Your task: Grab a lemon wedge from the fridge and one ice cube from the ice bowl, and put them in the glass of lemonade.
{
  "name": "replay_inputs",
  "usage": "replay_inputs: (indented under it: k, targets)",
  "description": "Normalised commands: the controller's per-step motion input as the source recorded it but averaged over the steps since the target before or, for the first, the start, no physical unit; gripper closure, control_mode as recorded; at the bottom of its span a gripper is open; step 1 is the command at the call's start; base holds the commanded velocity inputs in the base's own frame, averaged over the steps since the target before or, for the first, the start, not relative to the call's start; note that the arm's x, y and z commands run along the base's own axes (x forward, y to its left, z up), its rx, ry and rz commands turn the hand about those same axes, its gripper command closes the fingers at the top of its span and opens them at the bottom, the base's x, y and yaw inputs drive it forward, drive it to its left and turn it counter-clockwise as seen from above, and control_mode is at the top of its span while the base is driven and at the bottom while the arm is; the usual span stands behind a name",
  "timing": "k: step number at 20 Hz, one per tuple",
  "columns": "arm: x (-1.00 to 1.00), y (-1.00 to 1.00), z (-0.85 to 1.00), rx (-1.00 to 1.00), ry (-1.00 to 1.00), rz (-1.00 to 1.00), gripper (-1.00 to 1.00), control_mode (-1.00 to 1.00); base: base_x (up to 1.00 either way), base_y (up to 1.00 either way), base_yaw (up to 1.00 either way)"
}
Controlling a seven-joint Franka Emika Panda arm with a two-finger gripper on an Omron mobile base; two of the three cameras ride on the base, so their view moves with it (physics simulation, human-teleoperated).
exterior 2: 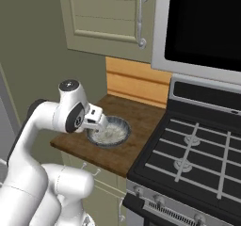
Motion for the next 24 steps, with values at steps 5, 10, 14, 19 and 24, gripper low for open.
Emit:
replay_inputs:
  k: [5,10,14,19,24]
  targets:
    - [0.29,0.00,-0.42,0.00,0.01,0.00,-1.00,-1.00,0.00,0.00,0.00]
    - [0.05,-0.10,-0.31,0.00,0.07,-0.03,-1.00,-1.00,0.00,0.00,0.00]
    - [0.00,-0.16,-0.29,0.00,0.02,-0.13,-1.00,-1.00,0.00,0.00,0.00]
    - [0.02,-0.02,-0.21,0.01,0.00,-0.17,-1.00,-1.00,0.00,0.00,0.00]
    - [0.14,0.00,0.00,0.03,0.00,-0.09,-1.00,-1.00,0.00,0.00,0.00]
